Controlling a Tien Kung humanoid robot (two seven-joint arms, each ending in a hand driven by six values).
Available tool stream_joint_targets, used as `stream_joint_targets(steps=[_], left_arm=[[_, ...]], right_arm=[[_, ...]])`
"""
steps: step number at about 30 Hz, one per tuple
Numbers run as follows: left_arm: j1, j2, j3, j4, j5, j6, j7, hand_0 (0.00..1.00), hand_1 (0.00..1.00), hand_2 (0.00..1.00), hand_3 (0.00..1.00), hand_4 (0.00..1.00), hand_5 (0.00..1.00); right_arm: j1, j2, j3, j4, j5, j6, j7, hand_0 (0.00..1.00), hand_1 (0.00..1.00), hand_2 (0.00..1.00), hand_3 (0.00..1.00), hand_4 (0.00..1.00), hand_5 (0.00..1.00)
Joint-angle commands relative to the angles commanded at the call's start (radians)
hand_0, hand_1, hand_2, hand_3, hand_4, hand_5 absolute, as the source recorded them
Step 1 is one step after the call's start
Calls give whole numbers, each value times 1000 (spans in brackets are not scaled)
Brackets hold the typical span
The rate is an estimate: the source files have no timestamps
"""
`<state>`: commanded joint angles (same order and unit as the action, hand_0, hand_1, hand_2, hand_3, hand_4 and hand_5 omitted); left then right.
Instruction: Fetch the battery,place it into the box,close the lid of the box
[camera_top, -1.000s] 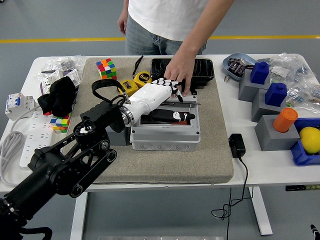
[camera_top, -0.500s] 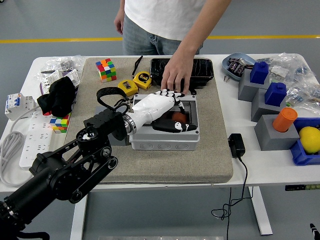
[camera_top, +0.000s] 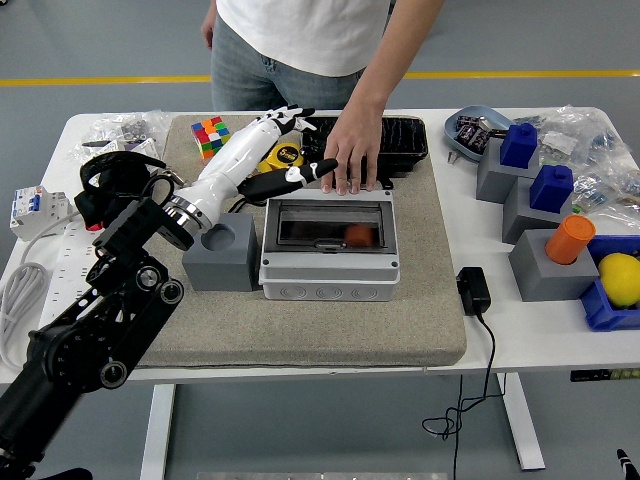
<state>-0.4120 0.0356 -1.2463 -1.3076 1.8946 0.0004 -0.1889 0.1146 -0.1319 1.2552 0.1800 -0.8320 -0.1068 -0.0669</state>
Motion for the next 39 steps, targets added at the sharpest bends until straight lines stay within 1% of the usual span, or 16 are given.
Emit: stream_joint_targets(steps=[1, 2, 3, 4, 6, 7, 9, 11, 12, 14, 16, 19, 22, 27, 32, 39], left_arm=[[11, 1, -23, 3, -35, -4, -18, 998, 993, 917, 872, 998, 998], [16, 2, -41, 4, -70, -6, -27, 998, 993, 917, 872, 998, 998], [28, 1, -69, 2, -115, -19, -26, 998, 993, 917, 872, 998, 998], [38, 1, -90, -1, -154, -27, -15, 998, 993, 917, 872, 998, 998], [58, 0, -135, -7, -237, -37, 26, 998, 997, 922, 871, 998, 998], [64, 0, -146, -9, -274, -41, 38, 998, 997, 922, 871, 998, 998], [93, 2, -200, -13, -326, -77, 63, 998, 997, 922, 871, 998, 998], [116, 10, -245, -13, -394, -103, 80, 998, 997, 922, 871, 998, 998], [122, 13, -258, -12, -424, -110, 86, 998, 998, 943, 880, 998, 998], [136, 19, -282, -12, -490, -130, 96, 998, 998, 943, 880, 998, 998], [158, 19, -313, -18, -569, -161, 113, 998, 998, 943, 880, 998, 998], [184, 17, -351, -23, -658, -186, 128, 995, 998, 931, 880, 998, 998], [195, 18, -372, -24, -679, -192, 136, 995, 998, 931, 880, 998, 998], [205, 17, -426, -28, -684, -196, 128, 997, 998, 933, 882, 998, 998], [198, 16, -492, -23, -666, -197, 109, 997, 998, 936, 885, 998, 998], [191, 11, -546, -12, -710, -216, 105, 998, 998, 951, 903, 998, 998]], right_arm=[[-2, 1, 4, 0, -4, 0, 0, 892, 874, 842, 864, 998, 998], [-3, 2, 6, 0, -6, 0, 0, 892, 874, 842, 864, 998, 998], [-4, 4, 7, 0, -7, 0, 0, 892, 874, 842, 864, 998, 998], [-5, 6, 7, 0, -8, 0, 1, 892, 874, 842, 864, 998, 998], [-5, 8, 5, 0, -6, 0, 2, 892, 873, 842, 864, 998, 998], [-5, 8, 4, 0, -5, -1, 3, 892, 873, 842, 864, 998, 998], [-5, 10, 5, 0, -4, -3, 5, 892, 873, 842, 864, 998, 998], [-6, 12, 6, 0, -5, -4, 6, 892, 873, 842, 864, 998, 998], [-6, 12, 8, 0, -6, -5, 6, 890, 871, 842, 864, 998, 998], [-7, 12, 11, 0, -8, -5, 6, 890, 871, 842, 864, 998, 998], [-8, 13, 16, 0, -11, -5, 6, 890, 871, 842, 864, 998, 998], [-8, 15, 18, 0, -12, -6, 7, 888, 871, 841, 863, 998, 998], [-6, 16, 17, 0, -11, -6, 7, 888, 871, 841, 863, 998, 998], [-6, 16, 16, 0, -7, -6, 7, 888, 870, 841, 861, 998, 998], [-10, 13, 28, 0, -17, -4, 1, 888, 870, 841, 863, 998, 998], [-8, 15, 20, 0, -7, -6, 7, 887, 870, 839, 862, 998, 998]])
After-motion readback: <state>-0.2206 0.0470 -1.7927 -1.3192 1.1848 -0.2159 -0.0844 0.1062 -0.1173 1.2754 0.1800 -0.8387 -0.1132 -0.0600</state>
